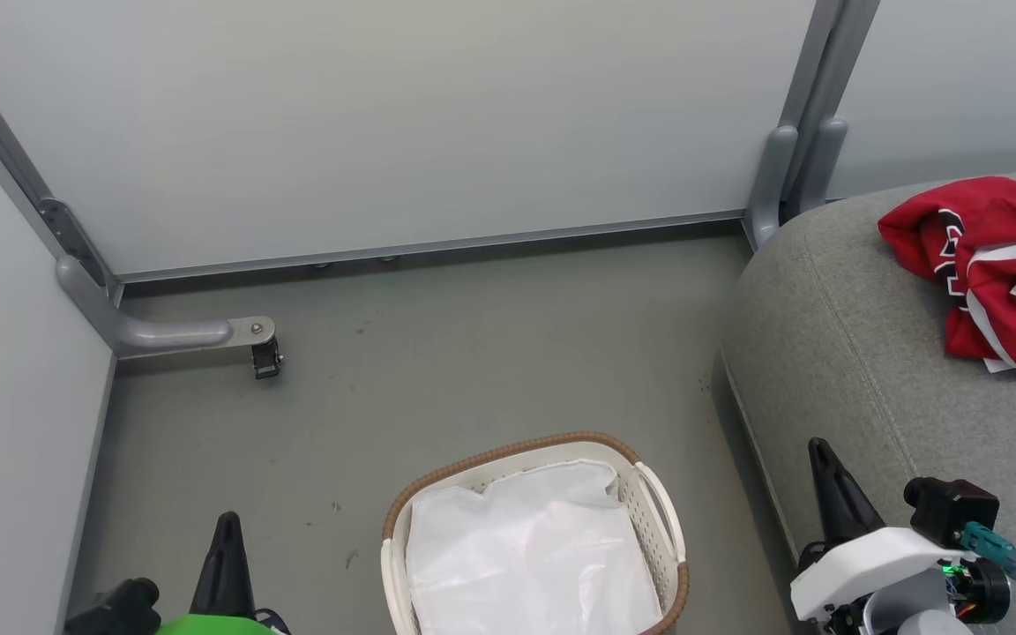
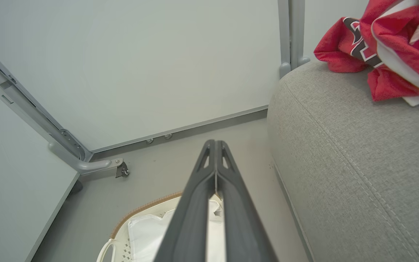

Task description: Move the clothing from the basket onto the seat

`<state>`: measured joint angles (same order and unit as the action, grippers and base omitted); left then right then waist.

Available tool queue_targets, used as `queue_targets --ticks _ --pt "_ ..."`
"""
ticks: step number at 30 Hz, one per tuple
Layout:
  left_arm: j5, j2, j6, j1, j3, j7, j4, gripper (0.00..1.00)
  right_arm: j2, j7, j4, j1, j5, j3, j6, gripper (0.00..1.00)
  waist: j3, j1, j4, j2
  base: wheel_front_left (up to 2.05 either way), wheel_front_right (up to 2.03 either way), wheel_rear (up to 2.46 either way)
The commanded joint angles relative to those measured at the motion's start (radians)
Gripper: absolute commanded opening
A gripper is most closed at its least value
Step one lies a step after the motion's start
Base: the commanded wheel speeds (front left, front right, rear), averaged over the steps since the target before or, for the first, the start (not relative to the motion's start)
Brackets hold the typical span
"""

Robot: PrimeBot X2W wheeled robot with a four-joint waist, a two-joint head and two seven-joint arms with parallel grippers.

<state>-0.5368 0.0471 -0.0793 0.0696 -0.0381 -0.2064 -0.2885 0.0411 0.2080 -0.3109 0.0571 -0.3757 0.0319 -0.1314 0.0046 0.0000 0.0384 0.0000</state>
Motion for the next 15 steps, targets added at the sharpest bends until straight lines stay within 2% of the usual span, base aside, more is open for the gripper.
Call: queue_targets --ticks 1,15 --pt "-0.041 0.002 -0.006 -0.032 0.008 0.009 0.018 0.0 0.004 -0.011 0.02 0.02 -0.046 -0.009 0.0 0.0 0.0 0.0 -0.001 0.0 0.0 0.0 0.0" --pt "-0.241 0.003 -0.015 -0.062 0.036 0.069 0.025 0.0 0.005 -0.071 0.031 0.028 -0.276 -0.035 0.0 0.0 0.0 0.0 -0.005 0.0 0.0 0.0 0.0"
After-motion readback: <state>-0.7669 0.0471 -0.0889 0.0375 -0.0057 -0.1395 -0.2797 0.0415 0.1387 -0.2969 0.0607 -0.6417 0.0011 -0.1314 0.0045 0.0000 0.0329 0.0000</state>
